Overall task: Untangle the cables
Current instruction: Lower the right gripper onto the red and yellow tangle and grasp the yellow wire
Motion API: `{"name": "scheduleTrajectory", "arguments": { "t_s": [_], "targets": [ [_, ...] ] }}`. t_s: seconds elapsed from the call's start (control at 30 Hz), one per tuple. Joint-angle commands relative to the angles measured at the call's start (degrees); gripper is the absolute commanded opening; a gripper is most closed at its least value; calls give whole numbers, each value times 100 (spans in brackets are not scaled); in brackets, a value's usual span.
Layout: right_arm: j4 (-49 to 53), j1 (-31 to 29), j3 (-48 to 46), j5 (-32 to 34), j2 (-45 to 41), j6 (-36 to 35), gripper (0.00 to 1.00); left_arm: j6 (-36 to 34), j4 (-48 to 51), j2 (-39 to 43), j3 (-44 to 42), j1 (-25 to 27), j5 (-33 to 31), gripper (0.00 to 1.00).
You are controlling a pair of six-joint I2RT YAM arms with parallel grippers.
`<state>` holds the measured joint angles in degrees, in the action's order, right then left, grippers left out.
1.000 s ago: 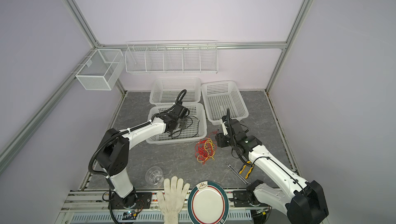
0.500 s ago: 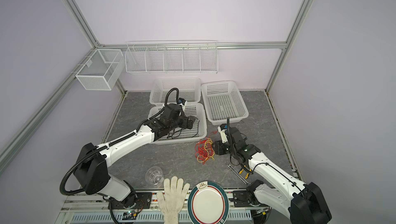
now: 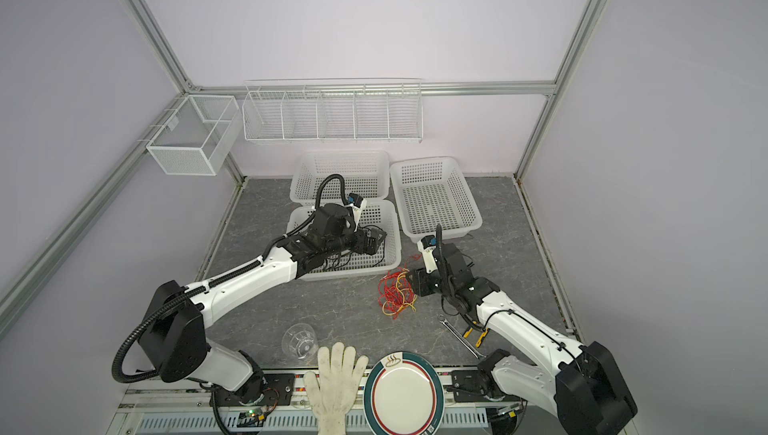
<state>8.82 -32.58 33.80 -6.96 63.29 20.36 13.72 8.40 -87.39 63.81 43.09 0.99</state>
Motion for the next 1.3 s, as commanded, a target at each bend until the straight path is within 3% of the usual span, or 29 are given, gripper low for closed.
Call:
{"name": "scheduleTrajectory", "arguments": {
  "t_s": [0.0,0.13,0.27,0.3,0.6,0.67,0.83,0.93,1.27],
  "targets": [
    [-340,-41,66,-141,115,-137,49,22,-93,203,-35,4,42,99],
    [-857,-46,-51,-505,250,-148,38,22,-93,223,-70,-7,46,100],
    [-1128,-50,-52,-743,316,-138,9,-1,-60,319,-125,-3,-30,99],
    [-1113,-48,-40,-738,295,-135,6,-11,-58,343,-148,0,-44,99],
    [-319,-51,82,-372,-500,-390,7,-61,-159,529,-337,-2,39,100],
    [-30,-52,111,-43,-612,-464,16,-55,-215,527,-347,2,89,99],
    [318,-46,-67,662,-465,-537,24,-53,-264,522,-369,-1,162,100],
    [255,-38,-260,696,-342,-541,34,-61,-234,551,-399,-3,158,100],
    [-669,-46,-539,300,344,-444,40,-54,-261,584,-448,-4,150,99]
  ]
}}
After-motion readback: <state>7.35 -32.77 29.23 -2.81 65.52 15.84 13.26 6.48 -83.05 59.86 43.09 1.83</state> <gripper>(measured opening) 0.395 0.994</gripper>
